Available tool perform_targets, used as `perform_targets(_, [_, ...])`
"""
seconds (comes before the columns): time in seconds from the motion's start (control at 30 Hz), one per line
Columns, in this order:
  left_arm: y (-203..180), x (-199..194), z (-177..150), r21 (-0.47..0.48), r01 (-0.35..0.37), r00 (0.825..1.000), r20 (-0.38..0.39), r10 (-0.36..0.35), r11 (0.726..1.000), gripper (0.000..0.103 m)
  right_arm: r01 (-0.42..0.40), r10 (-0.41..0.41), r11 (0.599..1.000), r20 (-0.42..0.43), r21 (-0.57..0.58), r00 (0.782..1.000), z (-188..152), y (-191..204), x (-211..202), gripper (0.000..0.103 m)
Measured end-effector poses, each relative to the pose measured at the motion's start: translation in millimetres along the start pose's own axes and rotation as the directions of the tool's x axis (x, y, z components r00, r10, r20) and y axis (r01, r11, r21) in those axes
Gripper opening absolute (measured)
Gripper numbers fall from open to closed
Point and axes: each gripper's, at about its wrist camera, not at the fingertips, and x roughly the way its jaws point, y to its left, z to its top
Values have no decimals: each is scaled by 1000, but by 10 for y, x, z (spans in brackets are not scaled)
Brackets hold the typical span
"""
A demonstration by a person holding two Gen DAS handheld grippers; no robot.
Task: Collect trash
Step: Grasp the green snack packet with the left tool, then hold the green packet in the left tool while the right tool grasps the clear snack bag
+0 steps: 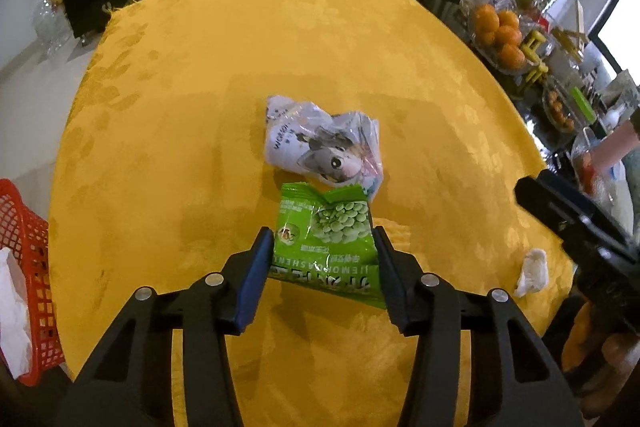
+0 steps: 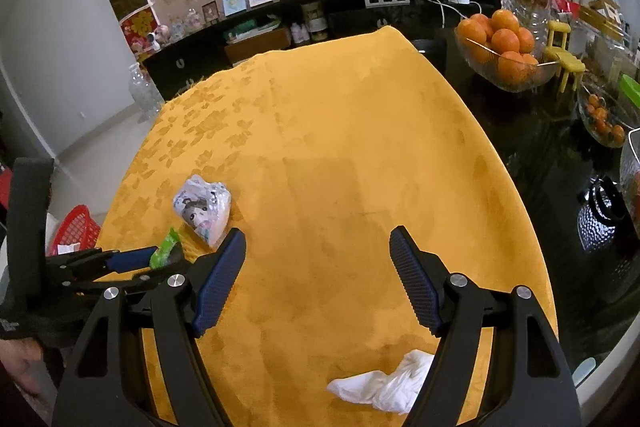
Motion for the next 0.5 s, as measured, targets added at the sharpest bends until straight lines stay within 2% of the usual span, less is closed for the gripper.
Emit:
perform_targets(0.2, [119,-265,-13,-20,-12,998,59,13,1000,48,0,0,1000,-10,-27,1000,-38,66,40,72])
perform_targets(0.5, [435,-766,-165,-60,-69,986,148,77,996,48,-43,38,994,-48,-101,998,-43,333,141,72])
